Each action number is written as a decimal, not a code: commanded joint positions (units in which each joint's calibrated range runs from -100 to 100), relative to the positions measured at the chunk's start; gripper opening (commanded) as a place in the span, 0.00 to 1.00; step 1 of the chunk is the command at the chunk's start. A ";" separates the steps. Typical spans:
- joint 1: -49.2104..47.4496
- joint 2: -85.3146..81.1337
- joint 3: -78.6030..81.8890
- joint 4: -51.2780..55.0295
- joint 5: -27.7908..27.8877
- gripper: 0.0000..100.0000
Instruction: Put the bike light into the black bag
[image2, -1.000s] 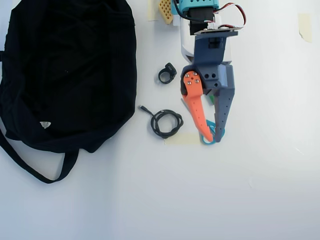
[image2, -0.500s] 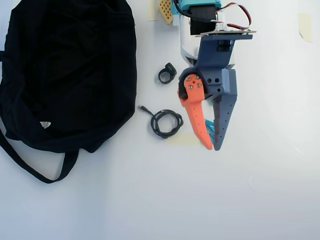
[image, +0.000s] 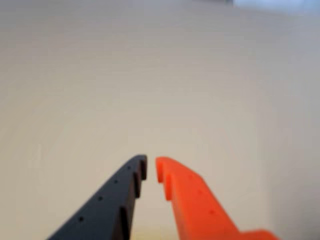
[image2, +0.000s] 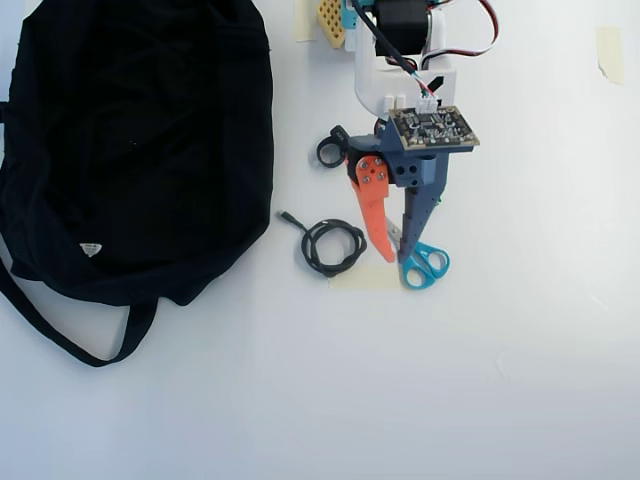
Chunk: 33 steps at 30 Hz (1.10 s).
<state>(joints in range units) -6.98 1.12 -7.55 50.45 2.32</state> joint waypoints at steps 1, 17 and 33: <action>0.40 -3.86 -1.35 11.48 0.35 0.02; 0.40 -10.08 -0.36 44.73 9.53 0.02; 2.49 -12.24 14.91 48.26 17.34 0.02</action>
<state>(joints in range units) -6.25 -8.68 5.74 97.85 17.56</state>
